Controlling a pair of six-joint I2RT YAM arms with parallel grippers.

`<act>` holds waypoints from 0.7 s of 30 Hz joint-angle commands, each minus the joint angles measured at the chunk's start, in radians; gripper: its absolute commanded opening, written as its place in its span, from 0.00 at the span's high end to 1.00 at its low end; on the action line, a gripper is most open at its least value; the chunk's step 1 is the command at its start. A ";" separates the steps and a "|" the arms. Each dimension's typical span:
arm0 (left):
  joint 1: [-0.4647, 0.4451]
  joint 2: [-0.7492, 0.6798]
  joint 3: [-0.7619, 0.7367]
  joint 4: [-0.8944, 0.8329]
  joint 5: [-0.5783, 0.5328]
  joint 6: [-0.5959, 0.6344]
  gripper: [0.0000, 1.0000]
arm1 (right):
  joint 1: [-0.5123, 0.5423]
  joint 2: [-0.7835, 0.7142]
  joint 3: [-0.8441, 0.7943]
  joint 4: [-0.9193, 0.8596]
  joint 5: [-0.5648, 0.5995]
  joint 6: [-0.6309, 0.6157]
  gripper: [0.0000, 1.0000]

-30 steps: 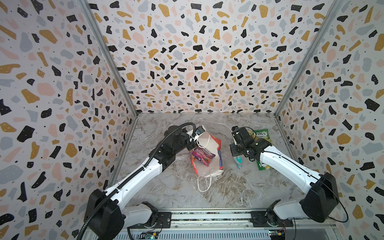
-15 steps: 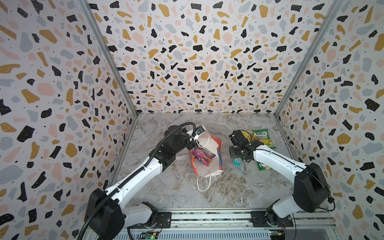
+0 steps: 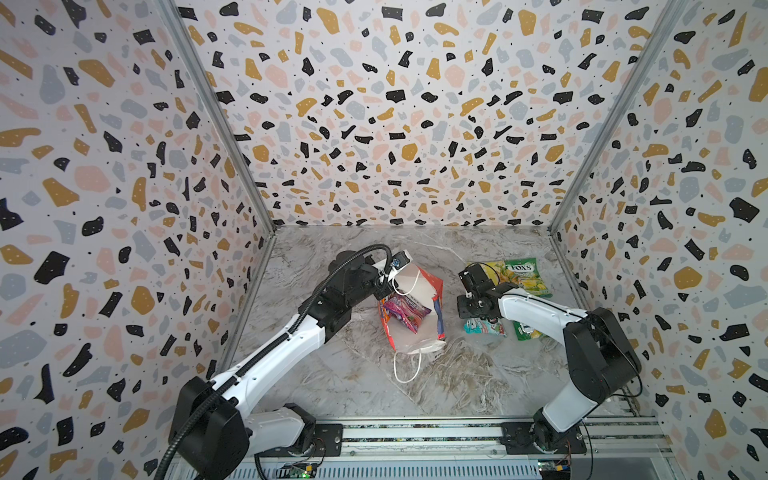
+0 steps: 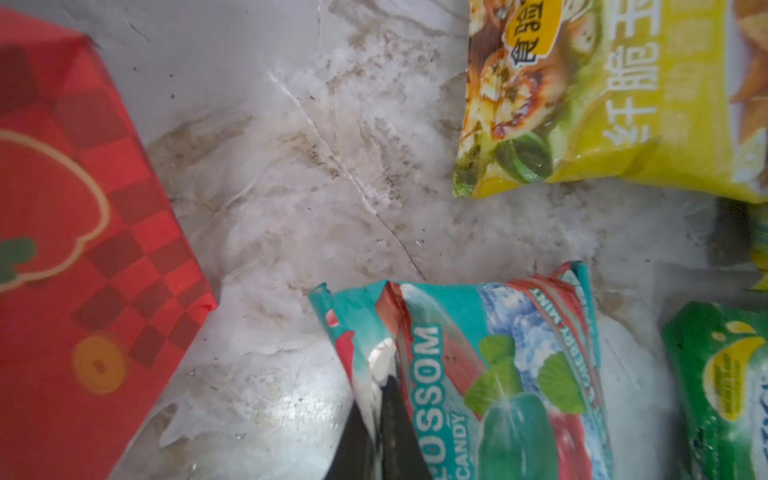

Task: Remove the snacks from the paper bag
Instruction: 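Lower the teal packet onto the table beside the green packets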

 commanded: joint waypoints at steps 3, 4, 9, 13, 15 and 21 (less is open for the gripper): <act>0.003 -0.034 0.016 0.122 0.009 -0.009 1.00 | -0.026 -0.022 0.009 0.015 0.003 0.045 0.89; 0.003 -0.035 0.015 0.123 0.009 -0.010 1.00 | -0.031 -0.028 0.008 0.017 -0.002 0.056 0.89; 0.003 -0.035 0.010 0.129 0.008 -0.011 1.00 | -0.058 -0.061 -0.003 0.049 -0.052 0.105 0.88; 0.003 -0.034 0.012 0.125 0.018 -0.013 1.00 | -0.060 -0.052 0.009 0.033 -0.029 0.116 0.87; 0.003 -0.033 0.009 0.132 0.018 -0.014 1.00 | -0.063 -0.048 0.004 0.035 -0.022 0.112 0.86; 0.003 -0.038 0.010 0.127 0.018 -0.013 1.00 | -0.067 -0.045 -0.006 0.030 0.003 0.098 0.84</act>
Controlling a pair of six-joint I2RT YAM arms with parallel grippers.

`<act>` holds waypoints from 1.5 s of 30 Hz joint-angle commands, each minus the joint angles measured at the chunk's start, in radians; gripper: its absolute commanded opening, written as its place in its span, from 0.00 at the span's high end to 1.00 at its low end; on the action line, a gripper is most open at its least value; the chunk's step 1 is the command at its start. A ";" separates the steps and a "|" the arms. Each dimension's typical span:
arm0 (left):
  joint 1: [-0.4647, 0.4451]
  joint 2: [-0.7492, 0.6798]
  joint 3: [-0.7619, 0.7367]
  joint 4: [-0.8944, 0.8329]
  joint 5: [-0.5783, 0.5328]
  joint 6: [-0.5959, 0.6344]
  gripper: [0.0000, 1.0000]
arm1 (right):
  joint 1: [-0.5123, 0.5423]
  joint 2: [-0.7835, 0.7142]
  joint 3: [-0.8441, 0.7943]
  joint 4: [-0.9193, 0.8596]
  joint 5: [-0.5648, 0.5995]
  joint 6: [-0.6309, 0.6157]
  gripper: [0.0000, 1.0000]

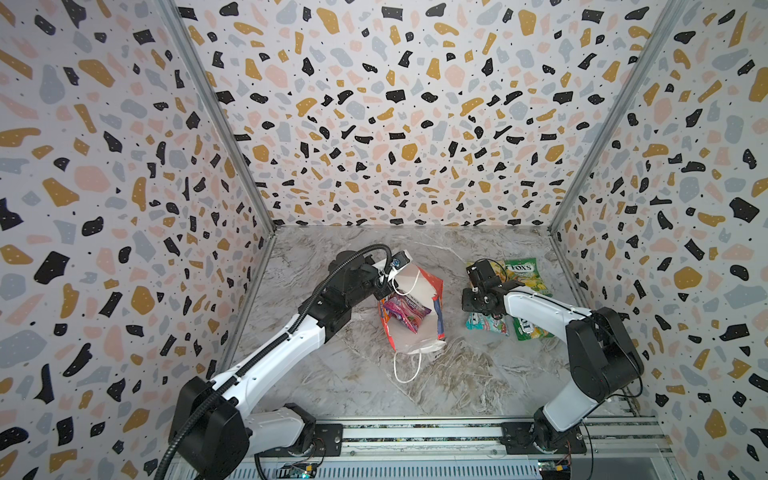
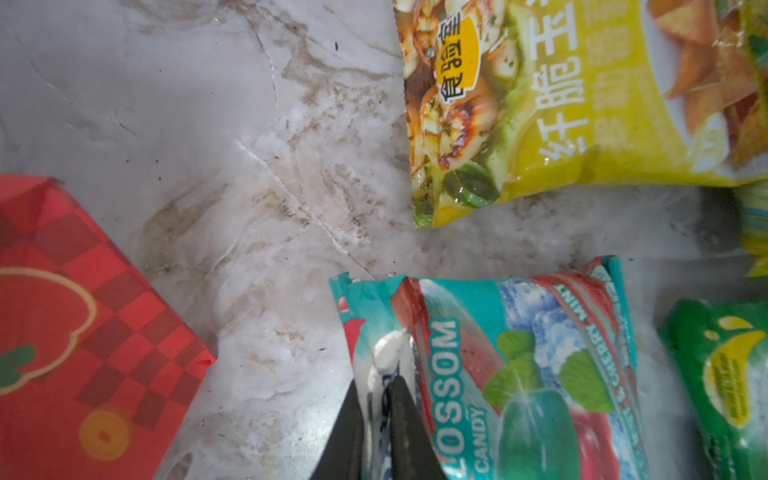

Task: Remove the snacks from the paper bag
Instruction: 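Lower the teal packet onto the table beside the green packets, then open the right gripper to release the teal packet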

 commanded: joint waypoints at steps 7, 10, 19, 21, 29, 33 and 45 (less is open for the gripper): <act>0.003 -0.039 0.013 0.120 0.019 -0.011 1.00 | -0.035 -0.003 0.000 -0.010 0.024 -0.035 0.81; 0.003 -0.042 0.008 0.129 0.016 -0.011 1.00 | -0.034 0.002 0.005 -0.010 0.010 -0.049 0.64; 0.003 -0.040 0.006 0.135 0.015 -0.012 1.00 | -0.020 -0.016 0.051 -0.064 0.003 -0.093 0.53; 0.003 -0.040 0.008 0.129 0.016 -0.013 1.00 | -0.001 -0.049 0.060 -0.063 0.020 -0.110 0.45; 0.003 -0.037 0.009 0.135 0.011 -0.016 1.00 | 0.031 -0.131 -0.024 0.094 -0.176 -0.106 0.84; 0.002 -0.035 0.008 0.134 0.010 -0.017 1.00 | 0.032 -0.073 -0.034 0.094 -0.154 -0.101 1.00; 0.002 -0.029 0.021 0.121 0.017 -0.017 1.00 | 0.032 0.037 -0.045 0.056 -0.057 -0.110 1.00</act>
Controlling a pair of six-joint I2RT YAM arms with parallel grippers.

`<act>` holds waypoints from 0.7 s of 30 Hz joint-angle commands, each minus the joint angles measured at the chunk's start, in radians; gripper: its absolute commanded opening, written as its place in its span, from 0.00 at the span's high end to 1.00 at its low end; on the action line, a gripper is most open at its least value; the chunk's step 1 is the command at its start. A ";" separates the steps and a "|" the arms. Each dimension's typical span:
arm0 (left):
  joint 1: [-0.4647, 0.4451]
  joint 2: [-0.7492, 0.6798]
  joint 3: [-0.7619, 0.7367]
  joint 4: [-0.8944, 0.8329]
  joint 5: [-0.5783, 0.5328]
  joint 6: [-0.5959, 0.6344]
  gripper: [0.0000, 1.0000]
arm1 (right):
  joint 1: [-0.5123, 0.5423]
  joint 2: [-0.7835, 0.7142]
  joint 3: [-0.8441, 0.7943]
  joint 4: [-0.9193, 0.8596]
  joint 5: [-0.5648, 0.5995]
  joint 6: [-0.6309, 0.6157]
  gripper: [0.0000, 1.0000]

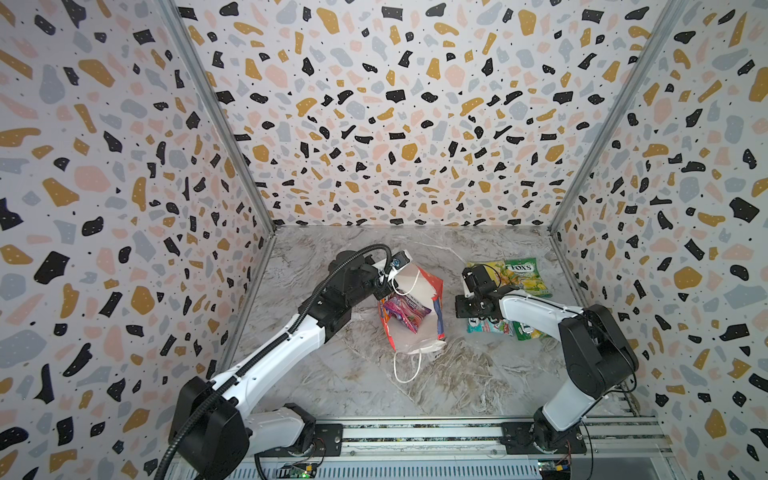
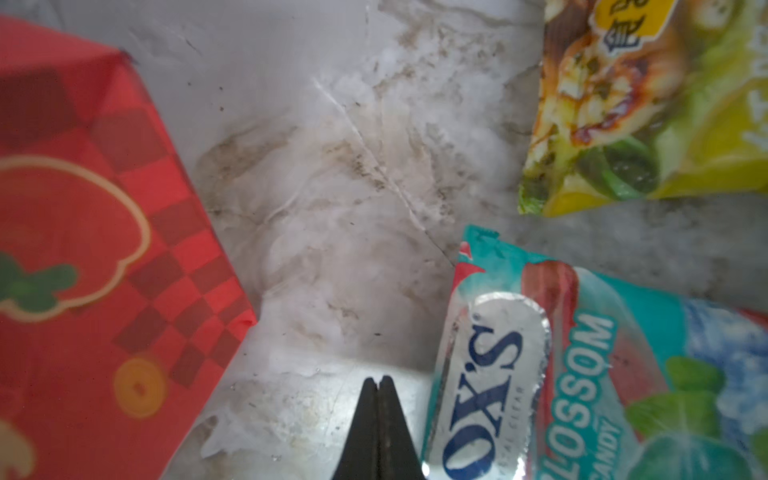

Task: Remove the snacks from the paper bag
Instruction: 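Open the right gripper to release the teal packet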

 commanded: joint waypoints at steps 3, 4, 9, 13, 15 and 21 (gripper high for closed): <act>0.003 -0.031 0.020 0.119 0.018 -0.012 1.00 | 0.000 0.019 -0.003 -0.027 0.071 0.005 1.00; 0.003 -0.032 0.015 0.125 0.013 -0.013 1.00 | -0.001 0.021 -0.009 -0.022 0.074 0.007 1.00; 0.003 -0.034 0.014 0.126 0.013 -0.013 1.00 | -0.009 0.039 -0.012 -0.026 0.090 0.007 1.00; 0.003 -0.031 0.011 0.131 0.011 -0.013 1.00 | -0.012 0.044 -0.023 -0.028 0.107 0.009 1.00; 0.003 -0.026 0.014 0.129 0.014 -0.013 1.00 | -0.013 0.046 -0.022 -0.037 0.112 0.008 1.00; 0.003 -0.020 0.016 0.130 0.020 -0.015 1.00 | -0.030 0.026 -0.032 -0.038 0.124 0.009 1.00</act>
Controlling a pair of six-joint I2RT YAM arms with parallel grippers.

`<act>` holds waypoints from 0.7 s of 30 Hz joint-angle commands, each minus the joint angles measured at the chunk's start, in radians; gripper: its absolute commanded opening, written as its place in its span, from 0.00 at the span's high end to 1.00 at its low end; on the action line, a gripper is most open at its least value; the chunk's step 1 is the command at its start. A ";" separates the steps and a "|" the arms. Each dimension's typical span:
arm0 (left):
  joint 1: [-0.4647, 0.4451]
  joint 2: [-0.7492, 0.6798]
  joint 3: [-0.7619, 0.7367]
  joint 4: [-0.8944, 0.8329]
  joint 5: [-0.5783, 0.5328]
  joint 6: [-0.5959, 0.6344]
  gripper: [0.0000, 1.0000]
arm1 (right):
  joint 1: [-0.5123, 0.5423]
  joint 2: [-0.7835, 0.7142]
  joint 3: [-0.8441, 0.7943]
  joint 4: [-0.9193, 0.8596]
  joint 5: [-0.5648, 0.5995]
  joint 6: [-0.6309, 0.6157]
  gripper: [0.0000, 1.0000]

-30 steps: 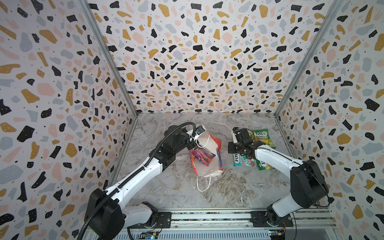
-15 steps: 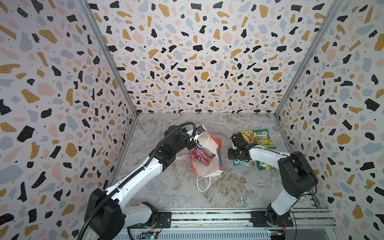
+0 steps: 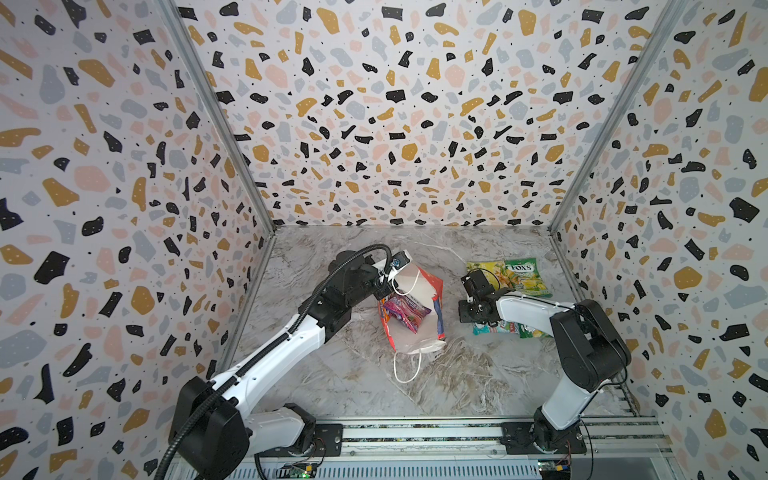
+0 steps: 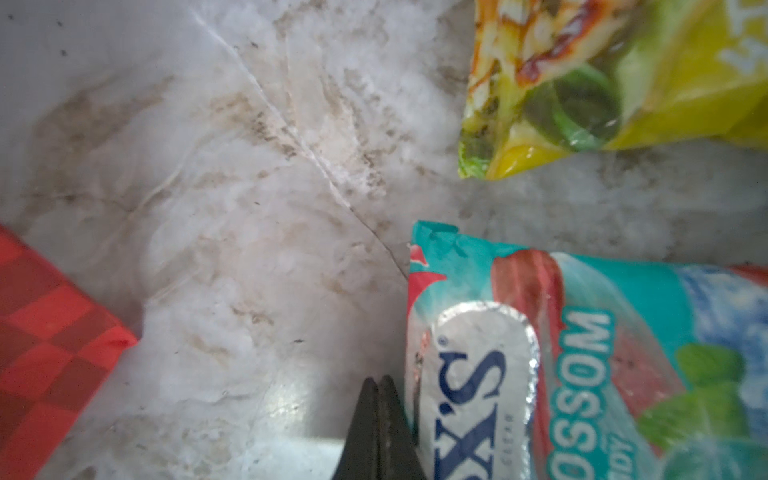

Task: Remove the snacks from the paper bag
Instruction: 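Open the right gripper to release the teal packet, then move the right gripper back over the bag held by the left gripper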

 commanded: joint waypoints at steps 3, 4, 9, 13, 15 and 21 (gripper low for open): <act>0.003 -0.015 0.019 0.129 0.021 -0.013 1.00 | -0.024 -0.030 -0.019 -0.028 0.035 0.006 0.99; 0.003 -0.011 0.020 0.128 0.024 -0.013 1.00 | -0.028 -0.030 -0.018 -0.028 0.035 0.008 0.98; 0.003 -0.002 0.025 0.121 0.025 -0.010 1.00 | -0.032 -0.034 -0.014 -0.030 0.010 0.006 0.94; 0.003 0.001 0.043 0.097 0.029 -0.010 1.00 | -0.030 -0.082 0.006 -0.050 -0.005 0.003 0.87; 0.003 -0.002 0.046 0.093 0.025 -0.010 1.00 | -0.029 -0.122 0.016 -0.047 -0.028 0.004 0.84; 0.001 0.002 0.072 0.055 0.028 -0.011 1.00 | -0.004 -0.275 0.064 -0.019 -0.061 -0.010 0.78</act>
